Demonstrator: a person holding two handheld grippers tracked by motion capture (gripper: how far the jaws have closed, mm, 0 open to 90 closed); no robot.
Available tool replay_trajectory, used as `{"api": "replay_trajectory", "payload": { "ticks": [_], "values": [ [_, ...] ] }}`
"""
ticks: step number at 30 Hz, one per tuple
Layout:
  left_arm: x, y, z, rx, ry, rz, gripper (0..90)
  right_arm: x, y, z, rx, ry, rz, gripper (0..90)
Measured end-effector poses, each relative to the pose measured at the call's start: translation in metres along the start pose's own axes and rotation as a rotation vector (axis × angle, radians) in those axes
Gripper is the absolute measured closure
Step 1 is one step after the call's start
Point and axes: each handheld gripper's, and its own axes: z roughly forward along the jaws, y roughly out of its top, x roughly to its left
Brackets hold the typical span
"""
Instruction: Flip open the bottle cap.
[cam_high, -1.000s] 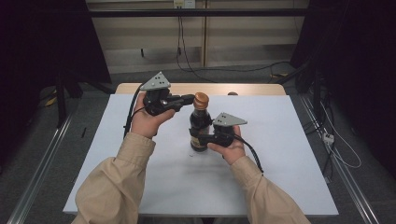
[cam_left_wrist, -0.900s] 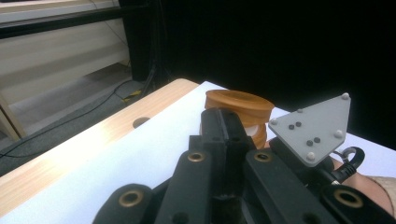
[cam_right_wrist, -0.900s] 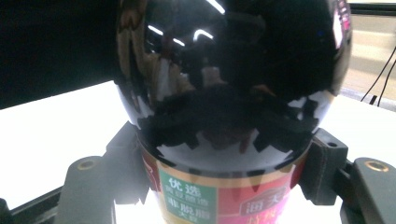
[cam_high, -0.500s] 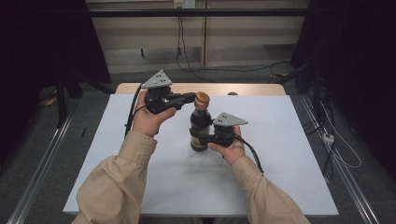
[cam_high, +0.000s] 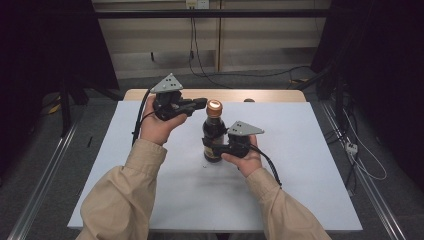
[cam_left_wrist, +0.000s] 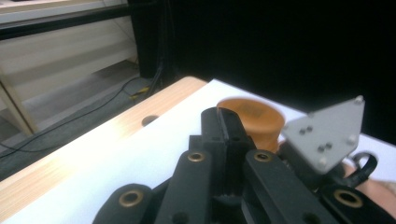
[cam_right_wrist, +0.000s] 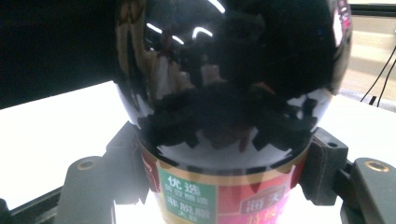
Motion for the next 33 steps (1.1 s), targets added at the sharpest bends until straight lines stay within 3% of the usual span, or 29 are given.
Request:
{"api": "replay_trajectory", "payload": {
  "ticks": [9,20,27,33],
  "values": [
    [-0.001,-0.011,-0.004,0.052,-0.027,0.016,90.0,0.0,0.0,0.0,-0.001,0.0,-0.002,30.6],
    [-0.001,-0.005,0.001,0.075,-0.075,0.028,90.0,-0.001,0.0,0.0,0.002,0.001,-0.001,30.6],
    [-0.006,0.005,0.002,0.127,-0.105,0.066,90.0,-0.002,-0.001,0.0,-0.005,0.004,0.009,30.6],
    [-0.008,0.006,0.004,0.093,-0.093,0.05,90.0,-0.003,-0.001,0.0,-0.005,0.006,0.006,30.8]
  ]
}}
